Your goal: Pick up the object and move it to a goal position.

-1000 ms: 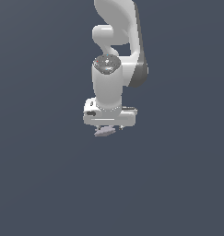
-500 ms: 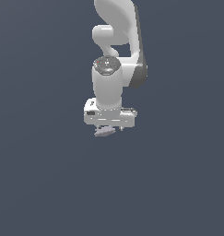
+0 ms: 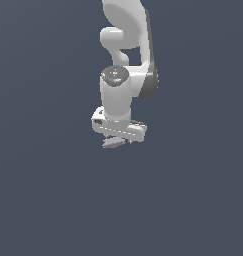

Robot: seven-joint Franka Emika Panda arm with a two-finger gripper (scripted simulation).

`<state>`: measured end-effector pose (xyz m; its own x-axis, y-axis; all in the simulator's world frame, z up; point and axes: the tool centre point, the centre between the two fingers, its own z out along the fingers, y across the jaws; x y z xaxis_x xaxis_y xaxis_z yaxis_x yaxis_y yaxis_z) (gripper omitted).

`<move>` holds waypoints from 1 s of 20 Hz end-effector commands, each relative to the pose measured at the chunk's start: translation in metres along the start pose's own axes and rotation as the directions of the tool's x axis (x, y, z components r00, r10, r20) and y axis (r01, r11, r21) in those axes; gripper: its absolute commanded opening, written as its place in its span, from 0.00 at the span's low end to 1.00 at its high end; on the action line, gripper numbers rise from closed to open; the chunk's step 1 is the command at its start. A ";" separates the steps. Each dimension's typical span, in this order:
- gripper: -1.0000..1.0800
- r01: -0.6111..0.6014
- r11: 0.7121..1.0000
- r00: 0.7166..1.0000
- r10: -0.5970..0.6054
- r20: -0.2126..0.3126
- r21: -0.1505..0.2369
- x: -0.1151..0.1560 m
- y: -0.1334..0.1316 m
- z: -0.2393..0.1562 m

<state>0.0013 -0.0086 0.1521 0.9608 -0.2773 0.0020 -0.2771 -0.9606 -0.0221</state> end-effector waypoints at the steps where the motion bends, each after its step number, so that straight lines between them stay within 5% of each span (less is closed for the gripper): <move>1: 0.96 -0.067 0.998 0.998 0.067 0.002 0.001 -0.003 0.002 0.005; 10: 0.96 -0.327 0.945 0.945 0.327 0.006 -0.001 -0.014 0.010 0.026; 20: 0.96 -0.590 0.807 0.807 0.590 0.004 -0.007 -0.026 0.020 0.047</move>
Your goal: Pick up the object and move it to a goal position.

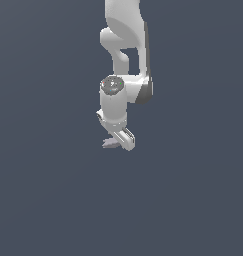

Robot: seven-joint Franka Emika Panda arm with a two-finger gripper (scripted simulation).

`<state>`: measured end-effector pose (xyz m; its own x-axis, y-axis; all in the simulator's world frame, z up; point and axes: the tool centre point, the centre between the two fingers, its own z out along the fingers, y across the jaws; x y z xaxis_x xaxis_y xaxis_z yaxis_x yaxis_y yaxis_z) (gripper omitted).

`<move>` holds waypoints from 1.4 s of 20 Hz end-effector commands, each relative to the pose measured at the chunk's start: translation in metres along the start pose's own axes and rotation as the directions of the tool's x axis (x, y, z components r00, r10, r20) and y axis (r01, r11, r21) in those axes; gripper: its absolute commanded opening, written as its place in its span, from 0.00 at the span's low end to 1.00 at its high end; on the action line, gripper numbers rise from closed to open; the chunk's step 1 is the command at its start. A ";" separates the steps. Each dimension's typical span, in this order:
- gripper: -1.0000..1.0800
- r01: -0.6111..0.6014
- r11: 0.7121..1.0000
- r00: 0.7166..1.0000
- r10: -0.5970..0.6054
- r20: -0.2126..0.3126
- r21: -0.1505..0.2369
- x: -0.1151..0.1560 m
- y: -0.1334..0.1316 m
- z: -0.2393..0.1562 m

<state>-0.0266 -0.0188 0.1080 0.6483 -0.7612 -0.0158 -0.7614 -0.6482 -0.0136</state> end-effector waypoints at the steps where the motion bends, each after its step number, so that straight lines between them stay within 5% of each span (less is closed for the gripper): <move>1: 0.96 -0.077 0.997 0.997 0.077 -0.001 -0.001 -0.001 0.004 0.005; 15: 0.96 -0.438 0.899 0.899 0.438 -0.014 -0.004 -0.005 0.027 0.028; 22: 0.96 -0.518 0.855 0.855 0.518 -0.019 -0.003 -0.006 0.033 0.033; 28: 0.96 -0.531 0.848 0.847 0.530 -0.020 -0.003 -0.006 0.034 0.034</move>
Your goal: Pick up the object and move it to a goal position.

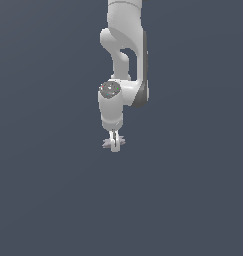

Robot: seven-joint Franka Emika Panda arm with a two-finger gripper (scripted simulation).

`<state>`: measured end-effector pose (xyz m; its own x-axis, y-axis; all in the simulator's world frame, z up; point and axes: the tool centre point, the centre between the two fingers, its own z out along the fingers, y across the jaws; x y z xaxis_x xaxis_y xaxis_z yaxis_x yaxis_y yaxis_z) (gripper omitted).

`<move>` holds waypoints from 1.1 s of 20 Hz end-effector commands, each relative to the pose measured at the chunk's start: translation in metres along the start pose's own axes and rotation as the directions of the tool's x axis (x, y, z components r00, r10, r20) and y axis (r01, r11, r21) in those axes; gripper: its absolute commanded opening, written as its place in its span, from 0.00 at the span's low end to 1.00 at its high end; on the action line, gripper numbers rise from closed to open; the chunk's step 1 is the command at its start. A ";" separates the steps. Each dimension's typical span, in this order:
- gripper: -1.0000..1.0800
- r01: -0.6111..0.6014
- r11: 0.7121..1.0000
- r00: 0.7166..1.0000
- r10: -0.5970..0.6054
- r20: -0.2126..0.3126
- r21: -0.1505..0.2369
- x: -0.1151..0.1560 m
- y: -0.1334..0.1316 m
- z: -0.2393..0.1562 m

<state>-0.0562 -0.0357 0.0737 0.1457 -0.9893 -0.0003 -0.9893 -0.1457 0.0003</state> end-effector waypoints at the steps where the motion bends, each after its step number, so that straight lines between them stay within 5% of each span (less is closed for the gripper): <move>1: 0.96 0.000 1.000 1.000 0.000 0.000 0.000 0.000 0.000 0.000; 18: 0.96 -0.005 1.000 1.000 0.005 0.000 0.000 0.000 0.001 0.050; 19: 0.00 -0.005 1.000 1.000 0.005 0.000 0.000 0.000 0.001 0.050; 22: 0.00 -0.005 1.000 1.000 0.005 0.000 0.000 0.000 0.001 0.050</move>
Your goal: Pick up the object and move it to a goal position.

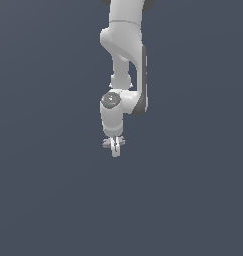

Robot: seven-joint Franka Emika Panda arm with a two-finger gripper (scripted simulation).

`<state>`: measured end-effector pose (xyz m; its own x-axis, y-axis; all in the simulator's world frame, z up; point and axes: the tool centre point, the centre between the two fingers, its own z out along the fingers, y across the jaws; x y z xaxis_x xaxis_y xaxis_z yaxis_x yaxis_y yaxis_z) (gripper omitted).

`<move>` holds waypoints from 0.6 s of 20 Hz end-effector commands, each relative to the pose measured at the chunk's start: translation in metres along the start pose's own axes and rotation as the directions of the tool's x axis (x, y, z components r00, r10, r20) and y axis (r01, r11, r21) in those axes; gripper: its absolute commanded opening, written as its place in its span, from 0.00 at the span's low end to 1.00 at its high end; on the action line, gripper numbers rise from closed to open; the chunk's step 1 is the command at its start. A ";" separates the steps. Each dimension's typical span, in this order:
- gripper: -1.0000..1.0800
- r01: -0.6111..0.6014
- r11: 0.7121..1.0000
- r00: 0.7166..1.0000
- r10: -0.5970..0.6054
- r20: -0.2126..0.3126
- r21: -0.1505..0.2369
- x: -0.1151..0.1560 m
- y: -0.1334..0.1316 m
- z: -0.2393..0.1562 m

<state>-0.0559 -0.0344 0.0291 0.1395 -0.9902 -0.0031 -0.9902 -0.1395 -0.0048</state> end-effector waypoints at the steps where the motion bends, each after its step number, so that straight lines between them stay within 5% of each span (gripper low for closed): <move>1: 0.00 0.001 1.000 1.000 -0.001 -0.003 -0.005 0.001 0.001 0.006; 12: 0.00 0.000 1.000 1.000 0.000 0.000 -0.001 0.006 -0.003 -0.002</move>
<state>-0.0530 -0.0369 0.0316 0.1406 -0.9901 -0.0038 -0.9901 -0.1406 -0.0057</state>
